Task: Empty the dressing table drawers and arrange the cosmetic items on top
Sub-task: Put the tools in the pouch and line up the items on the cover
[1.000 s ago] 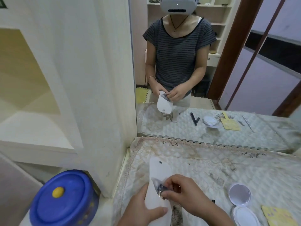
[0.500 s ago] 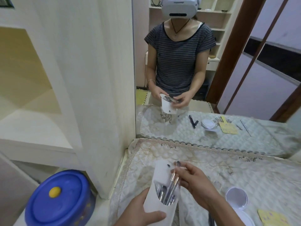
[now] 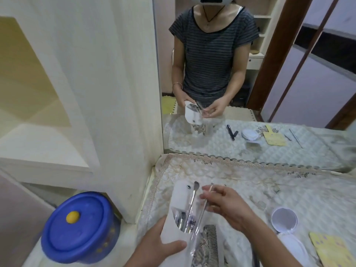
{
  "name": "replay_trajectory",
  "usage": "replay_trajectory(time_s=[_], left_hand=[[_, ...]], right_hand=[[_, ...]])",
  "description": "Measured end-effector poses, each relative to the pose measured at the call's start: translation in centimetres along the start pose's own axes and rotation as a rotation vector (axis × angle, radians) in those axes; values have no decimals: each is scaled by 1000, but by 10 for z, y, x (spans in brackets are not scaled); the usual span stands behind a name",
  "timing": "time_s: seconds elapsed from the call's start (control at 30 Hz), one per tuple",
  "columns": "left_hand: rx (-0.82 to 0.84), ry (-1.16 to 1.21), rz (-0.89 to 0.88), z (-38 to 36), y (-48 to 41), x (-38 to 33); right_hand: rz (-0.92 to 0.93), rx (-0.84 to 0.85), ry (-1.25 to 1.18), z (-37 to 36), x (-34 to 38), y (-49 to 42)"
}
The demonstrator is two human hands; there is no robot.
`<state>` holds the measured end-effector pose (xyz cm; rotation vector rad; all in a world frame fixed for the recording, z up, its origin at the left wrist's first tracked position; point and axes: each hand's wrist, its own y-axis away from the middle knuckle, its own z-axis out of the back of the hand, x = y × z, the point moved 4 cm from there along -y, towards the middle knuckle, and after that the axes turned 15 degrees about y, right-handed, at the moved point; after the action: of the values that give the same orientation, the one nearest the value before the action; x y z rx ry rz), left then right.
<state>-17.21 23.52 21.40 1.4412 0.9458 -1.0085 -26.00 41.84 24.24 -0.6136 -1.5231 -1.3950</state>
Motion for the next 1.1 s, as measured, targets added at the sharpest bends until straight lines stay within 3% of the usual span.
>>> replay_trajectory(time_s=[0.17, 0.33, 0.47, 0.57, 0.73, 0.87, 0.97, 1.1], left_hand=[[10, -34, 6, 2, 5, 3], [25, 16, 22, 1, 2, 9], [25, 51, 14, -1, 0, 14], [21, 34, 31, 1, 0, 20], [-129, -64, 34, 18, 8, 30], [-356, 22, 45, 36, 16, 41], [-370, 19, 39, 41, 14, 42], [-339, 67, 58, 41, 9, 39]], right_hand=[[38, 117, 4, -31, -4, 3], [45, 86, -2, -36, -1, 1], [18, 43, -154, -44, -8, 2], [17, -65, -247, -40, -9, -2], [0, -442, -441, 7, -14, -28], [-115, -440, -99, 4, -49, -44], [-148, -421, 271, -21, -77, -45], [-38, -445, 602, -29, -71, -33]])
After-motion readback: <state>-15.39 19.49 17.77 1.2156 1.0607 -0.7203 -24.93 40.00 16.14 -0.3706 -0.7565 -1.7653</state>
